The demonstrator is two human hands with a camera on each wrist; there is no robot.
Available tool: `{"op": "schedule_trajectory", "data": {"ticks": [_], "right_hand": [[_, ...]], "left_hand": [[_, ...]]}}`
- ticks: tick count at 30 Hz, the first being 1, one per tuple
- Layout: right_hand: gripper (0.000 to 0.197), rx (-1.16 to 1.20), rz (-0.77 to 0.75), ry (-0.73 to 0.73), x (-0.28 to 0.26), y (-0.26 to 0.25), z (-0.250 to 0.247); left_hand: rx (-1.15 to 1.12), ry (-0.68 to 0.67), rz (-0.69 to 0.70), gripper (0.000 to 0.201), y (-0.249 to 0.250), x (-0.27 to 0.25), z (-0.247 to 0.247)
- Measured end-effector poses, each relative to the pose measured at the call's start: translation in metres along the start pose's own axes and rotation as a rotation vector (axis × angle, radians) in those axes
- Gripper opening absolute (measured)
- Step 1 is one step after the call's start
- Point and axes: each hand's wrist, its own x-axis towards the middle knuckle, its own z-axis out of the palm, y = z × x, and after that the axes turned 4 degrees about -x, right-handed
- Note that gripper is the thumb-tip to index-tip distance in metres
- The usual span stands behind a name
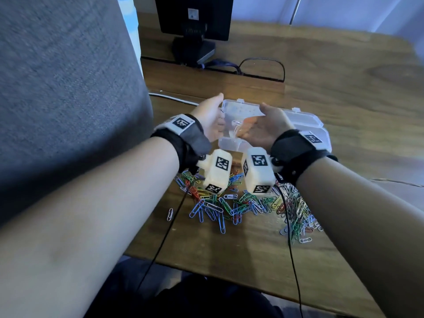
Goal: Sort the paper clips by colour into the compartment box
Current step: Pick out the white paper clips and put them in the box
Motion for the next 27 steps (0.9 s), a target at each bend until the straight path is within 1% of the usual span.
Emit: {"op": "schedule_trajectory", "data": {"ticks": [1, 3, 5, 6, 8, 9, 11, 13, 14, 15, 17, 20, 24, 27], "right_hand": [[0.048, 0.001, 0.002, 0.009, 0.004, 0.001, -0.002], [0.042, -0.032, -0.003, 0.014, 0.005, -0.001, -0.007], [0.043, -0.127, -0.035, 0.021, -0.006, -0.006, -0.014], [0.039, -0.204, -0.055, 0.031, -0.015, -0.008, -0.019], [0.023, -0.424, -0.122, 0.091, -0.033, -0.011, -0.032], [0.019, -0.553, -0.162, 0.152, -0.042, -0.011, -0.041], [0.014, -0.829, -0.225, 0.296, -0.053, -0.005, -0.068], [0.012, -1.189, -0.232, 0.424, -0.055, 0.005, -0.098], [0.013, -1.348, -0.221, 0.471, -0.053, 0.011, -0.11], [0.019, -1.453, -0.21, 0.503, -0.051, 0.018, -0.118], [0.03, -1.595, -0.216, 0.515, -0.043, 0.029, -0.127], [0.036, -1.731, -0.294, 0.528, -0.031, 0.039, -0.133], [0.027, -1.74, -0.358, 0.627, -0.021, 0.042, -0.139], [0.024, -1.799, -0.369, 0.654, -0.019, 0.041, -0.139]], "left_hand": [[0.001, 0.029, 0.01, 0.051, -0.001, 0.001, 0.0], [0.016, 0.045, 0.055, 0.045, -0.003, 0.001, -0.004], [0.078, 0.037, 0.114, 0.034, -0.006, -0.005, -0.011], [0.131, 0.037, 0.14, 0.031, -0.008, -0.009, -0.016], [0.253, 0.022, 0.187, 0.024, -0.017, -0.021, -0.025], [0.326, 0.019, 0.208, 0.021, -0.024, -0.026, -0.03], [0.517, 0.034, 0.245, 0.018, -0.041, -0.03, -0.037], [0.721, 0.048, 0.261, 0.017, -0.061, -0.03, -0.039], [0.827, 0.049, 0.273, 0.016, -0.071, -0.028, -0.038], [0.926, 0.05, 0.289, 0.017, -0.081, -0.027, -0.036], [1.084, 0.045, 0.326, 0.02, -0.098, -0.024, -0.028], [1.251, 0.025, 0.386, 0.025, -0.114, -0.019, -0.006], [1.359, 0.046, 0.489, 0.025, -0.114, -0.003, 0.026], [1.427, 0.046, 0.506, 0.023, -0.114, 0.012, 0.042]]}}
